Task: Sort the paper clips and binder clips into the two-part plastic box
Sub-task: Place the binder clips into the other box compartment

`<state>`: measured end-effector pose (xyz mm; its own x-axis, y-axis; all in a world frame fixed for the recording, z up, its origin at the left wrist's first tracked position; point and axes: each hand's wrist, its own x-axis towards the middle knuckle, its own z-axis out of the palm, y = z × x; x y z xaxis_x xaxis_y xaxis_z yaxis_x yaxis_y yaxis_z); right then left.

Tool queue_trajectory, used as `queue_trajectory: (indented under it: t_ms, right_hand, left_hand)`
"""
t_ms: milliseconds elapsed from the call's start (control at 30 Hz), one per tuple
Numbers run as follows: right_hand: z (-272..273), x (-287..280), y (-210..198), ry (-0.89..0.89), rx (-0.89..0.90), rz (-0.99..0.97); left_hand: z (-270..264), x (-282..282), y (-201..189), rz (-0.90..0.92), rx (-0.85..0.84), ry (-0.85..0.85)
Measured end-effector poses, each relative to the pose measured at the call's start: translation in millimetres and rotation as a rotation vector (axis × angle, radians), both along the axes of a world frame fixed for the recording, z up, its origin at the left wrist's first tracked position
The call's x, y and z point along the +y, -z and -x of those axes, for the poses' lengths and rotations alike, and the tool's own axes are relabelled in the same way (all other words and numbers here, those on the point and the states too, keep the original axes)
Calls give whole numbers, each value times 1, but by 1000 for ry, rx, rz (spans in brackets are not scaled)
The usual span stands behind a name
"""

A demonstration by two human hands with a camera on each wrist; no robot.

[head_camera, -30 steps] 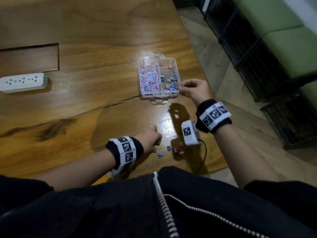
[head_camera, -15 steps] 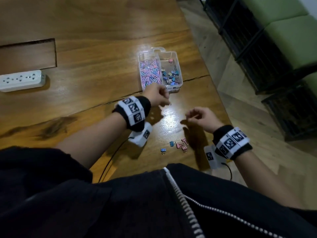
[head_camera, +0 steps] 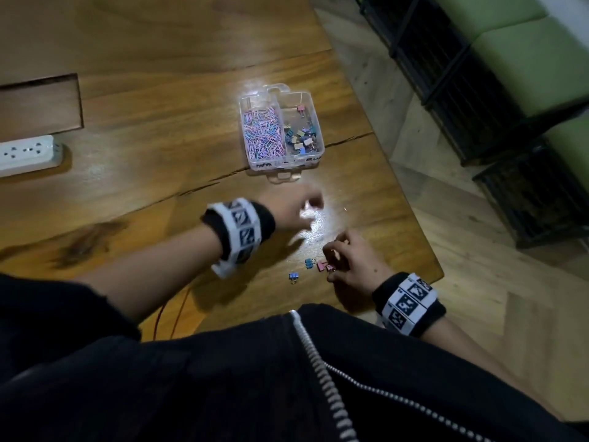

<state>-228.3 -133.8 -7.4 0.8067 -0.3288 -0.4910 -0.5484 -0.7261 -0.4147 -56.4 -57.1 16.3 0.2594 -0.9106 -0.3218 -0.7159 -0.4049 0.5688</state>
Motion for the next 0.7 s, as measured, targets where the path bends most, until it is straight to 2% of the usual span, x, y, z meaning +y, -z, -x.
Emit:
queue_trajectory:
  t_ms: [100, 167, 267, 433, 533, 600, 700]
  right_hand:
    - [2, -1, 9, -9, -100, 11]
    - [4, -1, 15, 8, -148, -7]
    - [8, -1, 20, 31, -228, -27]
    - [12, 2, 25, 55, -292, 0]
    - [13, 2, 30, 262, -340, -149]
    - [14, -1, 28, 497, -379, -402]
    - [16, -9, 18, 782, -327, -721]
  left_hand:
    - [29, 34, 16, -295, -7, 313]
    - [43, 46, 24, -289, -124, 429]
    - [56, 56, 33, -169, -238, 405]
    - [70, 60, 41, -86, -289, 328]
    - [72, 57, 41, -78, -277, 316]
    - [71, 56, 41, -93, -254, 306]
    - [71, 57, 42, -90, -240, 241]
